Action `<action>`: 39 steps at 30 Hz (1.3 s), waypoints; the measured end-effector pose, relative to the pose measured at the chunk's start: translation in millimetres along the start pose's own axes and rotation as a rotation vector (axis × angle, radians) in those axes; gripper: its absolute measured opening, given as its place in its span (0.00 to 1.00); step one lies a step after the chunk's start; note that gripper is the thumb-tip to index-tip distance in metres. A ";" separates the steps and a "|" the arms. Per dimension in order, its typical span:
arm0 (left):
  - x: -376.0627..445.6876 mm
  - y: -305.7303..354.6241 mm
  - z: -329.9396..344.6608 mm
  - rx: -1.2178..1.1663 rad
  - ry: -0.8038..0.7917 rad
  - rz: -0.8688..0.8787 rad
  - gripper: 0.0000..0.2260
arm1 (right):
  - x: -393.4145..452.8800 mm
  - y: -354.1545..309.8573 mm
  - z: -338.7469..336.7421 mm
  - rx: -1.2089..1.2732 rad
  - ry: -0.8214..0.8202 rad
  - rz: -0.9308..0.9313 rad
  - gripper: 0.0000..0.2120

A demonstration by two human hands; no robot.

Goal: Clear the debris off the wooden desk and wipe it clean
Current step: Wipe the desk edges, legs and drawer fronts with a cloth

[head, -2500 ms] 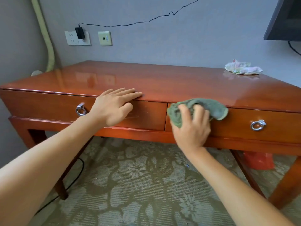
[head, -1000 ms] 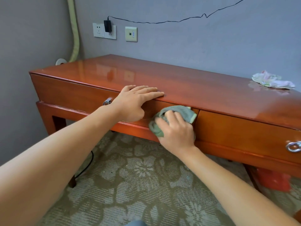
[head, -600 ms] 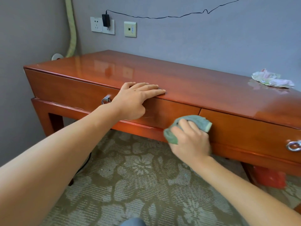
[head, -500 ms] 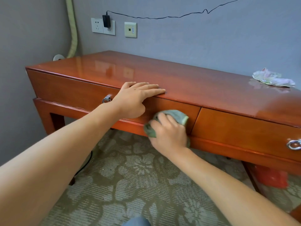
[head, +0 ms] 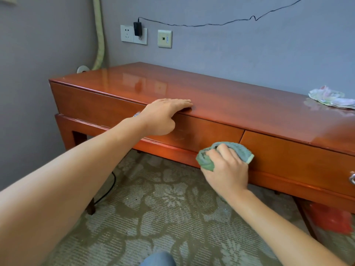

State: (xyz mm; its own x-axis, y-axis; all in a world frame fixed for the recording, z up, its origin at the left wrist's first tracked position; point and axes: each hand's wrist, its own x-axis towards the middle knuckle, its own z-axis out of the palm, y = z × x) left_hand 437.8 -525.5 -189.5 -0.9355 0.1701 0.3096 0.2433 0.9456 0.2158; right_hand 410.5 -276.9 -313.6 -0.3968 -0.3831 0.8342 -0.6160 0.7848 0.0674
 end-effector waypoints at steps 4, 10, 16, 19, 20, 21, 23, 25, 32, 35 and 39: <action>-4.7 -8.2 -13.5 0.083 -0.050 0.019 0.46 | 22.1 -19.8 12.1 0.013 -0.035 -0.245 0.07; -3.3 -33.6 -23.5 0.181 -0.129 -0.089 0.46 | 83.3 -33.3 2.0 -0.068 0.303 -0.113 0.01; -0.4 -36.4 -24.6 0.079 -0.116 -0.137 0.47 | 53.6 -46.6 29.5 -0.023 0.089 -0.405 0.06; 0.4 -36.0 -21.0 0.078 -0.091 -0.109 0.46 | 77.5 -45.0 16.3 -0.040 0.220 -0.188 0.01; -0.1 -37.6 -20.8 0.085 -0.078 -0.098 0.46 | 78.1 -46.9 16.3 -0.038 0.261 -0.141 0.03; -1.2 -40.6 -20.8 0.087 -0.062 -0.094 0.46 | 76.5 -49.8 18.7 -0.031 0.286 -0.128 0.05; -3.3 -45.2 -21.8 0.089 -0.033 -0.088 0.44 | 65.0 -56.6 28.7 -0.052 0.236 -0.230 0.07; -4.6 -47.1 -22.5 0.136 -0.035 -0.055 0.44 | 54.5 -62.1 36.6 -0.063 0.115 -0.436 0.12; -31.5 -90.5 -37.0 0.300 -0.058 -0.218 0.47 | 55.6 -28.3 6.9 -0.089 -0.031 -0.301 0.08; -31.8 -98.3 -36.5 0.266 -0.009 -0.214 0.45 | 50.0 -55.2 28.6 -0.056 -0.083 -0.337 0.08; -31.0 -98.6 -32.1 0.237 0.028 -0.216 0.45 | 80.2 -119.2 54.9 0.007 -0.118 -0.396 0.08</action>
State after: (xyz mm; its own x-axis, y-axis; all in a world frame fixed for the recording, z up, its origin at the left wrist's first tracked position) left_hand 451.1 -632.9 -190.7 -0.9508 -0.0466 0.3063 -0.0301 0.9978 0.0583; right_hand 414.7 -427.9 -284.8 -0.2033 -0.7082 0.6761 -0.7414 0.5624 0.3661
